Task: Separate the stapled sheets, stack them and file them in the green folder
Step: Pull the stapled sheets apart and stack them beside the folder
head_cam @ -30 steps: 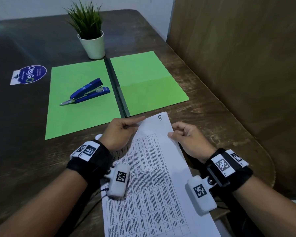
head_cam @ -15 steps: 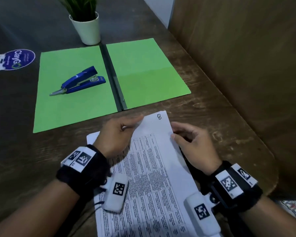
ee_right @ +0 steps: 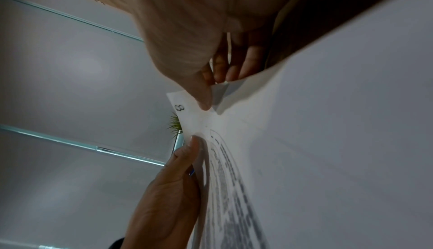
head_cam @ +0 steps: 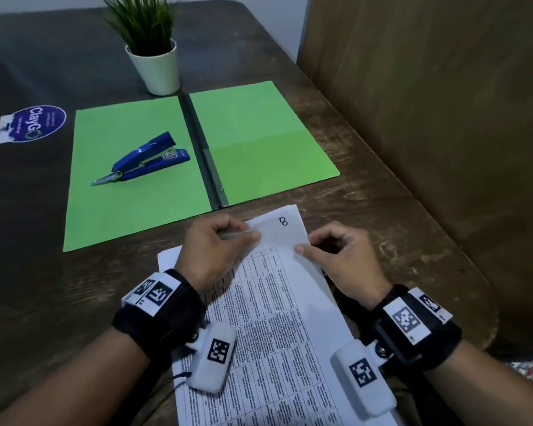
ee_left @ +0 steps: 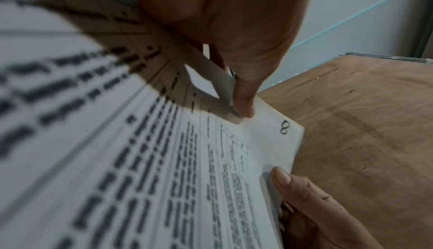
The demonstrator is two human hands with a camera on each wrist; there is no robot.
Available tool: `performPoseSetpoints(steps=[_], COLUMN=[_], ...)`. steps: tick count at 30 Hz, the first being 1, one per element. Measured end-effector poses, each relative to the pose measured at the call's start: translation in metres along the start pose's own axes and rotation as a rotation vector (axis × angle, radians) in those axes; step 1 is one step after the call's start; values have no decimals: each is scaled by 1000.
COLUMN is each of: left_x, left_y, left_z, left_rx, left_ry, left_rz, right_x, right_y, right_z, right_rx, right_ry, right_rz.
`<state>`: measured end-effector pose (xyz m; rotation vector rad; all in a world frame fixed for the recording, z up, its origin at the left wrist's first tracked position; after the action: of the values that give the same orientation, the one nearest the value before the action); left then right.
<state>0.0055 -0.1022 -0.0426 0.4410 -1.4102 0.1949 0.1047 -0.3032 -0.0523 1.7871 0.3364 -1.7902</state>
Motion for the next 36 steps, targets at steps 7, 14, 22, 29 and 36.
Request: performPoseSetpoints(steps=[7, 14, 22, 29, 36], left_x=[-1, -12, -16, -15, -16], left_y=[0, 3, 5, 3, 7], left_z=[-4, -8, -10, -9, -9], left_rx=[-24, -38, -32, -48, -11], left_ry=[-8, 23, 28, 27, 29], left_rz=[-101, -176, -144, -151, -116], right_x=[-1, 6, 1, 3, 3], right_y=[-7, -5, -3, -3, -3], right_z=[-1, -2, -1, -2, -1], right_rx=[-69, -21, 5, -20, -9], right_ry=[75, -20, -22, -22, -48], right_rz=[151, 36, -27, 31, -58])
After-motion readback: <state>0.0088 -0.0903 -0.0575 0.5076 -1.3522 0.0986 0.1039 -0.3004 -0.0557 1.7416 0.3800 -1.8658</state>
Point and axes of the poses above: each hand's wrist, its own z-axis away from the middle knuckle, its own y-axis out of the back of the hand, x = y × z, the point moved 7 cm from there along -z, towards the middle knuckle, and after that the axes turned 8 degrees about -x, right-handed, at the moved point
